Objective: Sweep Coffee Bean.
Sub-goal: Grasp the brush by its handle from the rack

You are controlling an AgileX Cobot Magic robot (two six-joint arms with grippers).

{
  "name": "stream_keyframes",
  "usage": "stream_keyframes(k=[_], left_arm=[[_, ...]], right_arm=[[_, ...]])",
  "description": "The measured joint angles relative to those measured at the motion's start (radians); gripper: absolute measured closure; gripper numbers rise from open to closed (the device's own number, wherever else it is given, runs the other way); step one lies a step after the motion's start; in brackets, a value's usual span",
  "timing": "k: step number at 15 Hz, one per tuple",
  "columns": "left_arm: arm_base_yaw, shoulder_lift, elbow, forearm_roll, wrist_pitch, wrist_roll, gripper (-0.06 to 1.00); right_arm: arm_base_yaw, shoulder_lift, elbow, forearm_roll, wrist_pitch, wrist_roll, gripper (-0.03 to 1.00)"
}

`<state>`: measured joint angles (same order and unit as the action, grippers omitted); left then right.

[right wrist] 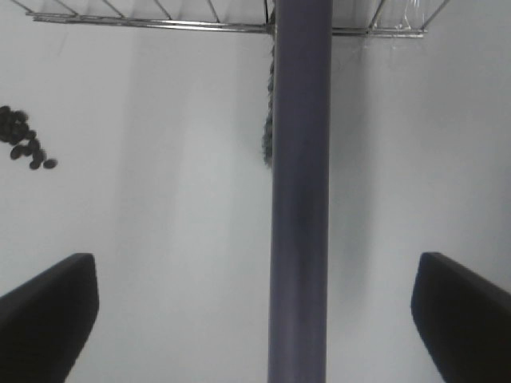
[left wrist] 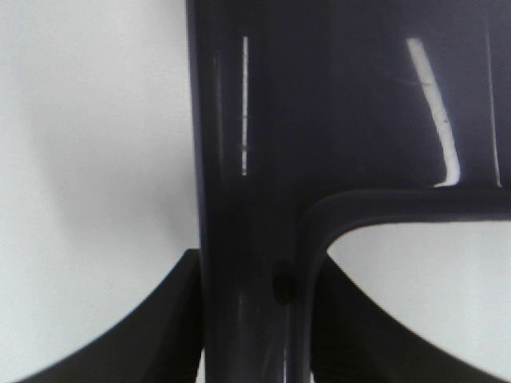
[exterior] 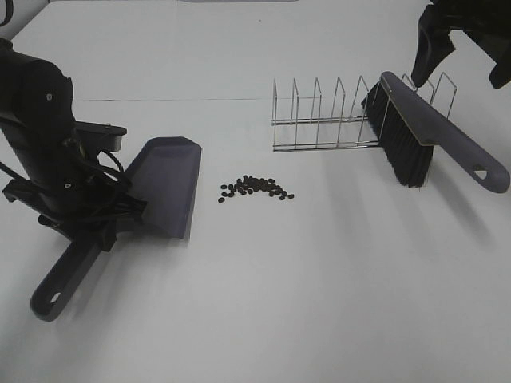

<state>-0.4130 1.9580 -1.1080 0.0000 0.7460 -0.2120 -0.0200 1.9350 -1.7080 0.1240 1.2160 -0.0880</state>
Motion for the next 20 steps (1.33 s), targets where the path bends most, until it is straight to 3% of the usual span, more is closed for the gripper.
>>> stream_keyframes(k=[8,16,18,20], left_arm=[[0.000,0.000,0.000,0.000,0.000,0.000,0.63],[0.000,0.000,0.000,0.000,0.019,0.000,0.63],[0.000,0.000,0.000,0.009,0.022,0.001,0.63],[0.000,0.000,0.000,0.018,0.022,0.003,0.63]], right_arm=[[0.000,0.420,-0.303,-0.001,0.000,-0.031,0.02],[0.000,0.490,-0.314,-0.001,0.002,-0.041,0.05],[0.000,0.490,-0.314,-0.001,0.002,-0.051,0.17],[0.000,0.489,-0.314,-0.003,0.002,-0.052,0.46]])
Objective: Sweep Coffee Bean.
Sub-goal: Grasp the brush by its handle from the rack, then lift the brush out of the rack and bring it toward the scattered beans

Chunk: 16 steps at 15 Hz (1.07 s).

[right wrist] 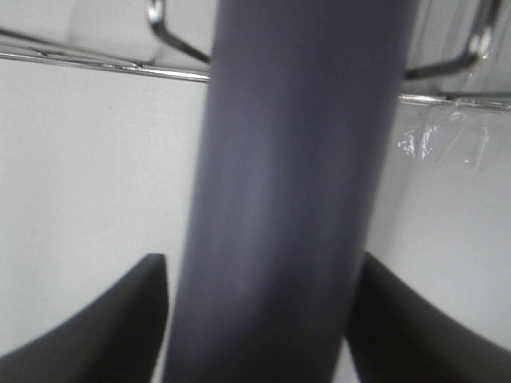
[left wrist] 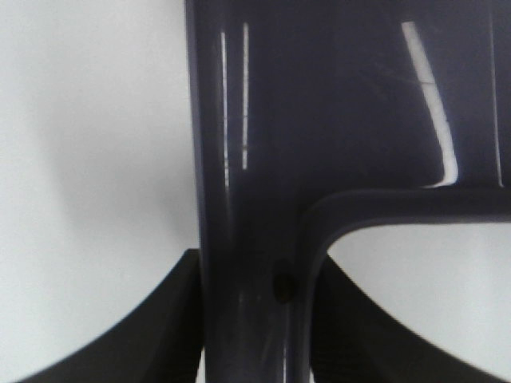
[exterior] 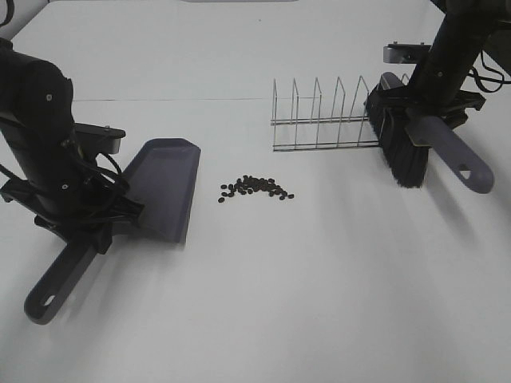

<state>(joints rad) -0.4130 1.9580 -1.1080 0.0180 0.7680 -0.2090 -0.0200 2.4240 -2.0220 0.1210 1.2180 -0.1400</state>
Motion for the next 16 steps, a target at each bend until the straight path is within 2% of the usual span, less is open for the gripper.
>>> stream_keyframes(k=[1,2,4,10,12,16], left_arm=[[0.000,0.000,0.000,0.000,0.000,0.000,0.63],[0.000,0.000,0.000,0.001,0.000,0.000,0.63],[0.000,0.000,0.000,0.003,0.000,0.000,0.63],[0.000,-0.001,0.000,0.005,0.001,-0.016,0.63],[0.000,-0.012,0.000,0.012,0.001,-0.038,0.63],[0.000,-0.051,0.044,0.022,0.001,-0.081,0.63]], right_arm=[[0.000,0.000,0.000,-0.004,0.001,0.000,0.54],[0.000,-0.002,-0.002,-0.018,0.001,0.004,0.69],[0.001,-0.003,-0.003,-0.053,0.002,0.011,0.69],[0.001,-0.080,0.006,-0.049,0.003,0.056,0.69],[0.001,-0.131,0.038,-0.036,0.003,0.068,0.69],[0.039,-0.323,0.222,-0.024,0.003,0.084,0.69]])
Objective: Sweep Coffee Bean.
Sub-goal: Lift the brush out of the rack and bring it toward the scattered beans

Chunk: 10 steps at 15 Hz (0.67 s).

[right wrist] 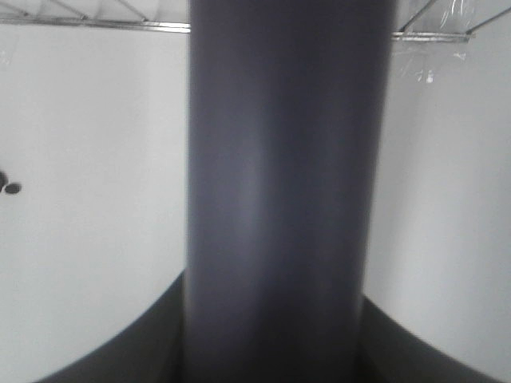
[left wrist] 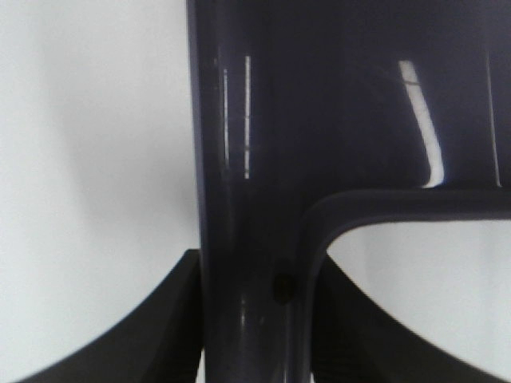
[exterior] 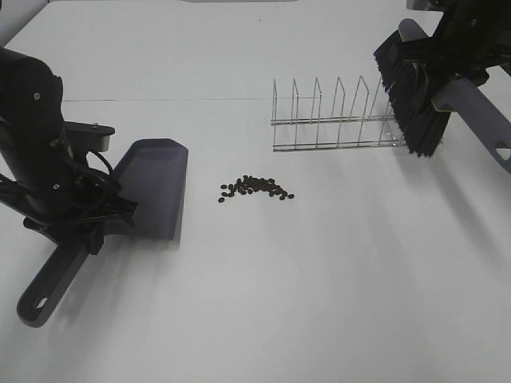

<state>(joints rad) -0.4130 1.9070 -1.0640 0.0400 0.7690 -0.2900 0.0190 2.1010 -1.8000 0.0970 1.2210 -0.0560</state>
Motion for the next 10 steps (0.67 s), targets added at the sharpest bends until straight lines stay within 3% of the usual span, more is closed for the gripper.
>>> stream_keyframes(k=[3,6,10], left_arm=[[0.000,-0.032,0.034,0.005,-0.014,0.002,0.63],[-0.025,0.008,0.035,0.008,-0.101,0.074,0.63],[-0.031,0.078,0.035,0.005,-0.161,0.079,0.63]], right_arm=[[0.060,-0.113,0.095,-0.024,0.003,0.022,0.69],[0.067,-0.129,0.108,-0.042,0.010,0.101,0.69],[0.067,-0.130,0.114,-0.032,0.009,0.070,0.69]])
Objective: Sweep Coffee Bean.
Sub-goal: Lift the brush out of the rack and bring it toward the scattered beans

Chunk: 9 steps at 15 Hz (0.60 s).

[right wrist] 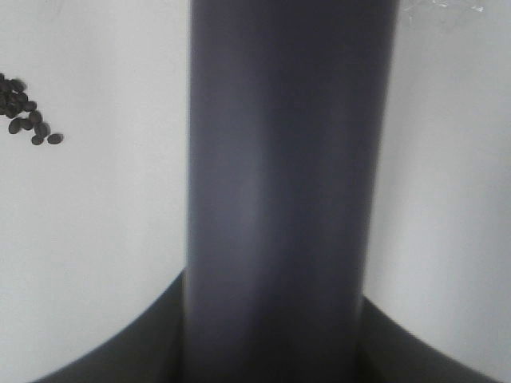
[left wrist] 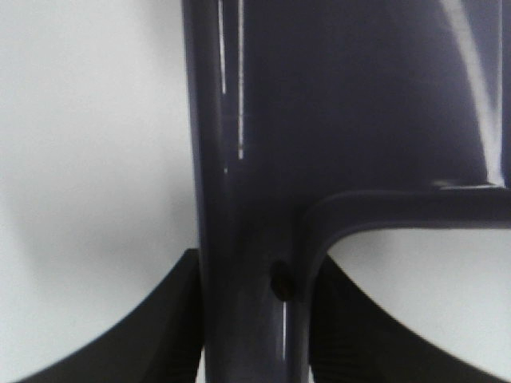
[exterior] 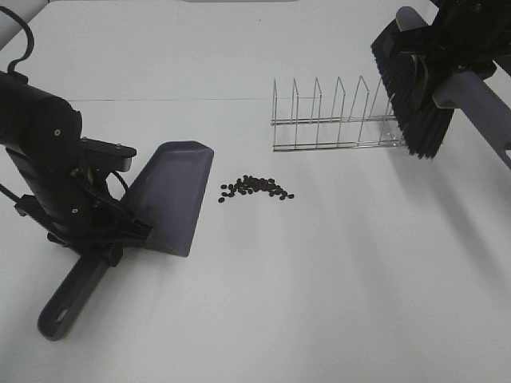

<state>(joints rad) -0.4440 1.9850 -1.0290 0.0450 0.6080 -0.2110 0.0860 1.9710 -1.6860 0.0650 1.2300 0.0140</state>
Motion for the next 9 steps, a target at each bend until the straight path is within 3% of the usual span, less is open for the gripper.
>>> stream_keyframes(k=[5,9], left_arm=[[-0.002,0.029,-0.018,-0.001,-0.030,0.003,0.63],[-0.003,0.034,-0.031,-0.001,-0.043,0.007,0.63]], right_arm=[[0.012,-0.001,0.136,-0.003,0.000,-0.025,0.69],[0.134,0.020,0.205,-0.180,-0.063,0.099,0.69]])
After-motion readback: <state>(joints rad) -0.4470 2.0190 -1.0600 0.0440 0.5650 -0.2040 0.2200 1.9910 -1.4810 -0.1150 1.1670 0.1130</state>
